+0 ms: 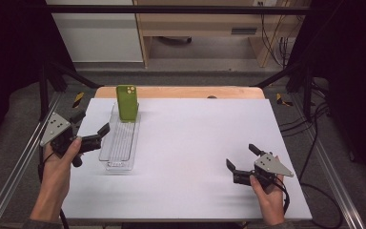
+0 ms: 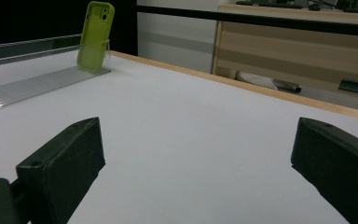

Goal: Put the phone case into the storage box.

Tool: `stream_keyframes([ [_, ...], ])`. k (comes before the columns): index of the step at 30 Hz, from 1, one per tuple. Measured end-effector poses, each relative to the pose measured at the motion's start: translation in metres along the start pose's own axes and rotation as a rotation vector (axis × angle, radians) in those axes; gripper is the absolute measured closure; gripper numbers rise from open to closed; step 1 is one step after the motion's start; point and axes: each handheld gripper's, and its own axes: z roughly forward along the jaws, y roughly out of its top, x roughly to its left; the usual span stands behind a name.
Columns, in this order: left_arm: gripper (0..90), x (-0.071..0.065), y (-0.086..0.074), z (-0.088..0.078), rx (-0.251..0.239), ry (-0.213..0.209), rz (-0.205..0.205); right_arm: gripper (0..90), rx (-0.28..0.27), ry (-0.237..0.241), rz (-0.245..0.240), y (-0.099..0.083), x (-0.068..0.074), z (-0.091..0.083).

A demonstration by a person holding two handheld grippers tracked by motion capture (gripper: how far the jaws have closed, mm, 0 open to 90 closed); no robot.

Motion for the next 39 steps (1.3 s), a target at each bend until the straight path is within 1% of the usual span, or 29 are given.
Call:
stream_keyframes([
  [11,2.9,0.005,-0.010,-0.011,-0.020,0.012,-0.029,2.6,0.001,0.002,0.001,0.000,0.000,0.000],
  [14,2.9,0.005,-0.013,-0.013,-0.029,0.013,-0.030,2.6,0.001,0.003,-0.001,0.000,0.000,0.000],
  [19,2.6,0.005,-0.019,-0.019,-0.059,0.023,-0.021,2.6,0.002,0.005,0.001,0.000,0.000,0.000],
  [25,2.5,0.003,-0.028,-0.023,-0.072,0.014,-0.029,2.6,0.002,0.005,0.000,0.000,0.000,0.000],
  [27,2.4,0.003,-0.031,-0.025,-0.073,0.021,-0.021,2.6,0.001,0.004,-0.002,0.000,-0.001,-0.001],
  [29,2.4,0.003,-0.034,-0.026,-0.078,0.019,-0.027,2.6,0.001,0.003,-0.002,0.000,-0.001,-0.001],
  [37,2.3,0.000,-0.043,-0.026,-0.079,0.004,-0.034,2.6,-0.001,0.003,0.000,0.000,-0.002,-0.002],
  [39,2.3,-0.002,-0.044,-0.026,-0.075,-0.001,-0.027,2.7,-0.001,0.003,0.001,0.000,-0.002,-0.002],
])
